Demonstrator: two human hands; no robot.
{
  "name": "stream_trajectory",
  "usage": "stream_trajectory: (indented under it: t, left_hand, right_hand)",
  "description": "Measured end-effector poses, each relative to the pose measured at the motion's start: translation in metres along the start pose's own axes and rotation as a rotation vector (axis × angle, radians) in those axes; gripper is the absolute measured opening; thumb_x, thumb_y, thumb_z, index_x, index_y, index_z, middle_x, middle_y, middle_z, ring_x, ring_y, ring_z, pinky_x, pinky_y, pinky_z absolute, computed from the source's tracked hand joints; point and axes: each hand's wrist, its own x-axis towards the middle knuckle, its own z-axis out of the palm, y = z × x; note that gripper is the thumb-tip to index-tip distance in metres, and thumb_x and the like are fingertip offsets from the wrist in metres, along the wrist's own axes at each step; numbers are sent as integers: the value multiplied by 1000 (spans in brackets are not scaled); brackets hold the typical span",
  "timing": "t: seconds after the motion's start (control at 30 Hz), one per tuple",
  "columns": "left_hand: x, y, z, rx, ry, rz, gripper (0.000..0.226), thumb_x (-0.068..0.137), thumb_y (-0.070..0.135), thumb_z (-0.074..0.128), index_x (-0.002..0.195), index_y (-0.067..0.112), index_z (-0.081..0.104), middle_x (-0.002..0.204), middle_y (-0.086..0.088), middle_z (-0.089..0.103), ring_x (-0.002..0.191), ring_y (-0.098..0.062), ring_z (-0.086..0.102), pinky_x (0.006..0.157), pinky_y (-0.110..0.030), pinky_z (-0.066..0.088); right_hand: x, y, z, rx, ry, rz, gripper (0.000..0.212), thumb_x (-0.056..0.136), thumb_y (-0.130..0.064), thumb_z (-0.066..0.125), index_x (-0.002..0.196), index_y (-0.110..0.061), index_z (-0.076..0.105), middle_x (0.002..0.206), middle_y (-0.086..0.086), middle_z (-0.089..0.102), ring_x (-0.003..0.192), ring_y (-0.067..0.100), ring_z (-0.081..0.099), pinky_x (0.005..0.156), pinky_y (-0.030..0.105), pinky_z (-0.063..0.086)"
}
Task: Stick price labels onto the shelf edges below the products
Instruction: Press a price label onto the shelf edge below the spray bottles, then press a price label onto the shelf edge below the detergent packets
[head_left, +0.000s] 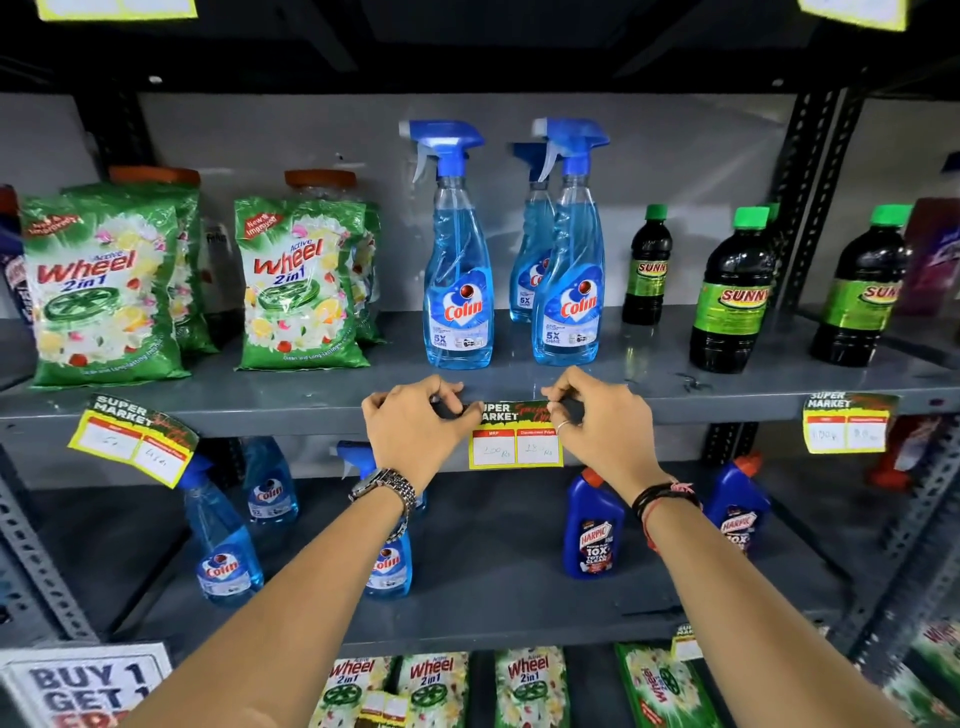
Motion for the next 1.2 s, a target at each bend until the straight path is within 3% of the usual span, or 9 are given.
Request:
stream_trajectory:
  t: [0.23, 0.33, 0.53, 0.67, 0.77, 0.83, 1.0, 1.1, 1.2]
  left_hand:
    - [1, 4, 7, 67, 52, -16, 46, 58, 72, 67, 64, 31, 47, 75, 17, 68, 83, -10, 57, 84, -32, 24]
    - [2, 2, 8, 68, 47, 1, 45, 61, 69, 68, 66, 30, 46, 76, 19, 66, 82, -10, 52, 81, -29, 19]
    - [2, -7, 2, 20, -39, 73, 30, 72, 52, 70, 75, 33, 48, 91, 15, 71, 87, -12, 53, 87, -30, 23]
    - [-1, -18, -8, -34, -129, 167, 23, 79, 28, 70, 84, 31, 48, 107, 13, 73, 99, -15, 65, 102, -35, 32]
    - [2, -33, -26, -197, -261, 211, 23, 81, 9, 65, 95, 24, 54, 109, 9, 72, 106, -10, 66, 102, -40, 45]
    - [7, -46, -50, -186, -311, 237, 23, 85, 10, 63, 105, 18, 56, 110, 10, 68, 110, -8, 62, 105, -33, 42]
    - [36, -106, -129, 88, -112, 339, 25, 87, 29, 58, 112, 26, 58, 113, 1, 70, 94, -22, 67, 111, -49, 29]
    - [52, -146, -180, 126, 15, 284, 21, 87, 32, 55, 107, 26, 60, 93, 0, 69, 92, -30, 67, 96, -53, 44]
    - [63, -187, -224, 181, 61, 226, 20, 90, 27, 55, 107, 20, 62, 65, 1, 57, 61, -31, 59, 74, -44, 49]
  right_hand:
    - [8, -20, 9, -56, 64, 98, 47, 67, -66, 68, 82, -24, 55, 76, -8, 69, 72, 17, 64, 59, 29, 41]
    - [10, -16, 8, -24, 30, 111, 40, 69, -58, 72, 84, -23, 59, 79, -8, 71, 77, 18, 65, 60, 28, 39]
    - [11, -4, 5, 68, -12, 159, 11, 77, -22, 72, 82, -27, 63, 79, -11, 74, 82, 13, 68, 69, 34, 54]
    - [10, -3, 0, 101, -54, 147, 30, 76, 5, 58, 83, -24, 66, 85, -7, 77, 82, 11, 69, 73, 34, 56]
    - [11, -2, -7, 213, -159, 187, 43, 71, 15, 44, 85, -20, 64, 94, -3, 77, 90, 9, 68, 73, 22, 51]
    - [12, -3, -11, 267, -208, 220, 45, 74, 18, 38, 90, -16, 63, 99, -2, 75, 99, 10, 66, 77, 20, 48]
    - [9, -42, 7, 320, -164, 201, 33, 88, 6, 42, 107, -14, 60, 110, -2, 67, 112, 13, 60, 92, 19, 41]
    - [12, -101, 33, 385, -115, 149, 21, 90, -7, 55, 110, -12, 61, 111, -2, 67, 107, 9, 59, 84, -1, 36]
    - [10, -171, 75, 420, -126, 93, 20, 90, -16, 59, 110, -15, 62, 113, -3, 68, 108, 7, 59, 89, 8, 41]
